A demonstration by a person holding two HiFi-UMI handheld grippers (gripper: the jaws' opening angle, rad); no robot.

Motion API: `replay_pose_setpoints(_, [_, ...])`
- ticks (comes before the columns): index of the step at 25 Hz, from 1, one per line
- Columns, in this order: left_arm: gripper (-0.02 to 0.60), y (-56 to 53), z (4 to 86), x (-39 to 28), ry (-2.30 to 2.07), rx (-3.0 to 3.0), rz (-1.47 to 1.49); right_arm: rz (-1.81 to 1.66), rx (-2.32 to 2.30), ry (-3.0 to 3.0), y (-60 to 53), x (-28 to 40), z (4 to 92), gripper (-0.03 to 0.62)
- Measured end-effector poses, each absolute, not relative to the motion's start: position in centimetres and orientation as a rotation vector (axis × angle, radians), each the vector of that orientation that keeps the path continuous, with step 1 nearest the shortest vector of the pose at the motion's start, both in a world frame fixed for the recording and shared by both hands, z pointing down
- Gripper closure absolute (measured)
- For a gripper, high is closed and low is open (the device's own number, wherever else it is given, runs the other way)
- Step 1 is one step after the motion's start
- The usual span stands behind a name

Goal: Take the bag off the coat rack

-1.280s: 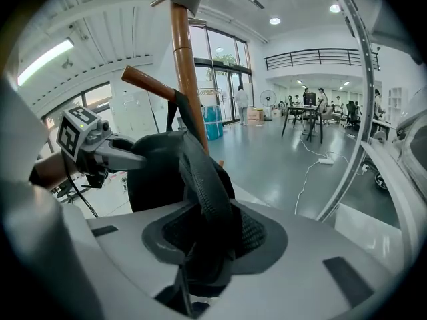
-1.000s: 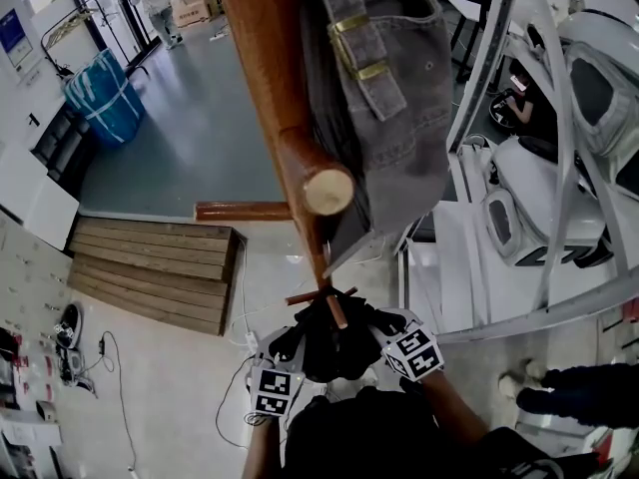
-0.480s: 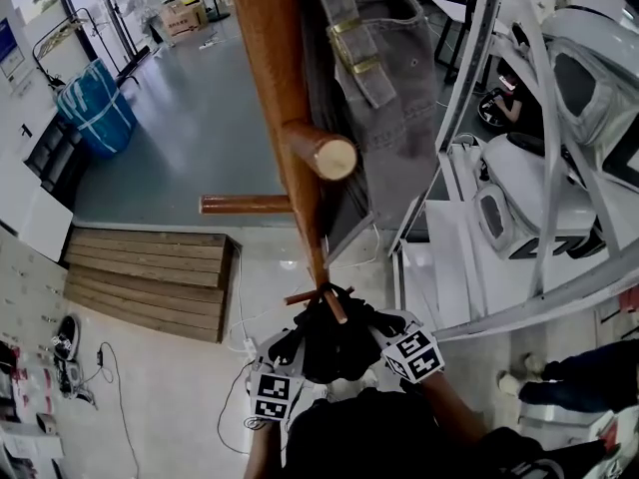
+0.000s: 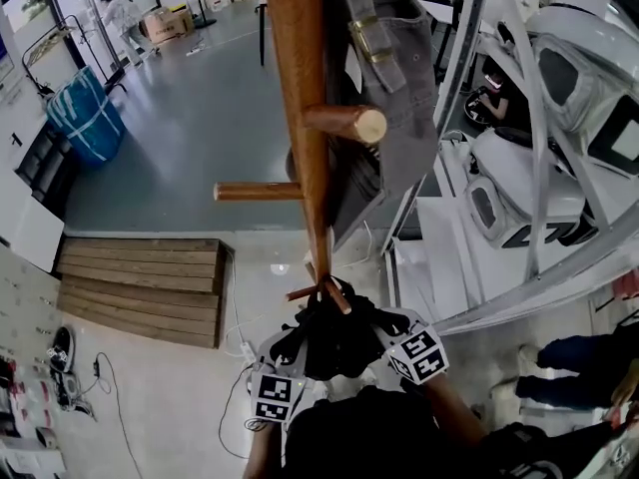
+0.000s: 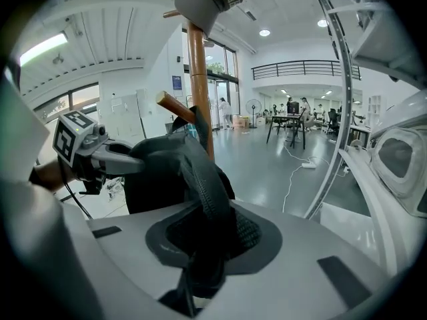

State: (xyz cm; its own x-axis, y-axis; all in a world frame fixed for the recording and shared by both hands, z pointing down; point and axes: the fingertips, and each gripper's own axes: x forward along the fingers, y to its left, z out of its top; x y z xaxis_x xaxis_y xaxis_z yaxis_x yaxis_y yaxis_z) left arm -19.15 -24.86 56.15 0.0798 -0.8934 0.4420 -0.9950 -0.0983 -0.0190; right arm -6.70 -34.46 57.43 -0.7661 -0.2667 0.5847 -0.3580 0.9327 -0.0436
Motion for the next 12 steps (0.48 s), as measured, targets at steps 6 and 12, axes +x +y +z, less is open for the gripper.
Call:
replay_pose_setpoints(6, [0.505,-24.5,54.9,-19.0,-1.872,2.139,0.495,0.205,0.508,-2.499,-33.5,-6.2,56.3,0.520])
replay_pose_setpoints(12, [0.506,-23.9,54.0,-18.9,-1.859,2.181,0.474,0.203,0.556,-2.502,-32.4,-5.9,55.3,0.520])
